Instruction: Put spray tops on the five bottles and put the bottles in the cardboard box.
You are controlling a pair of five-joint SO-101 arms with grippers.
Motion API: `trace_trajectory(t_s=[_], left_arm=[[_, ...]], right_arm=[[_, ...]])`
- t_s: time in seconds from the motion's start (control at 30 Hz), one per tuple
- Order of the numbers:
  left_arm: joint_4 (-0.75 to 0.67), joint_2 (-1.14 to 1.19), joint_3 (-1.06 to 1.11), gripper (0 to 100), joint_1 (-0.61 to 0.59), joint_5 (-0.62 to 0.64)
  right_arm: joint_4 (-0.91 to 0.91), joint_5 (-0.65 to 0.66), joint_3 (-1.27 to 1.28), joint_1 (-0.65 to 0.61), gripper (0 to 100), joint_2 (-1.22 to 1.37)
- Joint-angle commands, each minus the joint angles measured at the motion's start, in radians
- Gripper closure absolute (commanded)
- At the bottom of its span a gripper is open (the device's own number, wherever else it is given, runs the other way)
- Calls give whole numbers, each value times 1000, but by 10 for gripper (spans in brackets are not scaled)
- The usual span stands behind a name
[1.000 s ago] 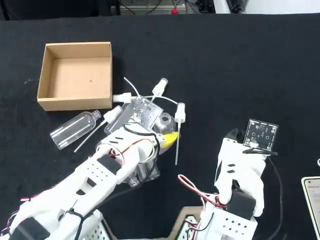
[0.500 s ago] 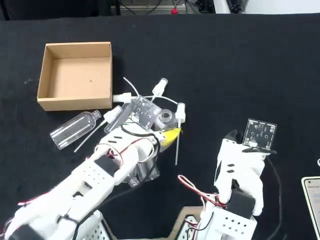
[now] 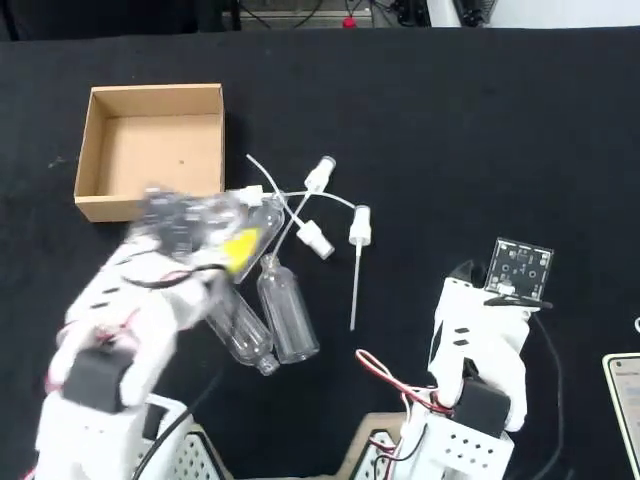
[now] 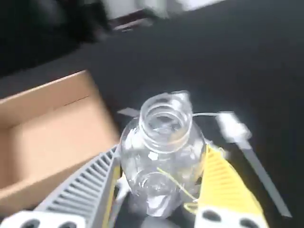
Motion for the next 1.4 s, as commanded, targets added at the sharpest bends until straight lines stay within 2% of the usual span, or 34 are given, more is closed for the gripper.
trace_trajectory(t_s=[0.0,0.1,0.17,0.23,0.37,0.43,0.53,0.63,0.73,0.9,1.07,1.13,1.27,1.37], left_arm=[[153,-124,-41,784,-240,-14],[160,-178,31,784,-346,-28],[157,-204,94,784,-381,-28],[120,-227,168,784,-390,-28],[60,-279,292,784,-387,-28],[54,-307,326,784,-390,-28],[61,-358,346,784,-390,-28],[86,-405,349,784,-390,-26],[135,-445,340,784,-387,-26],[155,-450,346,784,-384,-26],[155,-450,349,784,-383,-25],[155,-450,349,784,-383,-25],[157,-450,349,784,-383,-25],[157,-450,349,784,-389,-26]], right_arm=[[-26,3,-76,-60,956,-96],[-23,17,-133,-127,956,-96],[-23,87,-180,-169,956,-96],[-23,143,-246,-199,956,-96],[-20,149,-400,-215,956,-64],[-14,149,-484,-230,956,12],[28,141,-611,-325,956,209],[69,68,-705,-462,956,470],[46,-17,-733,-534,956,719],[-83,-124,-740,-540,946,1043],[-86,-133,-851,-562,826,1326],[-92,-141,-901,-565,825,1420],[-94,-262,-995,-562,825,1563],[-95,-305,-1047,-562,825,1653]])
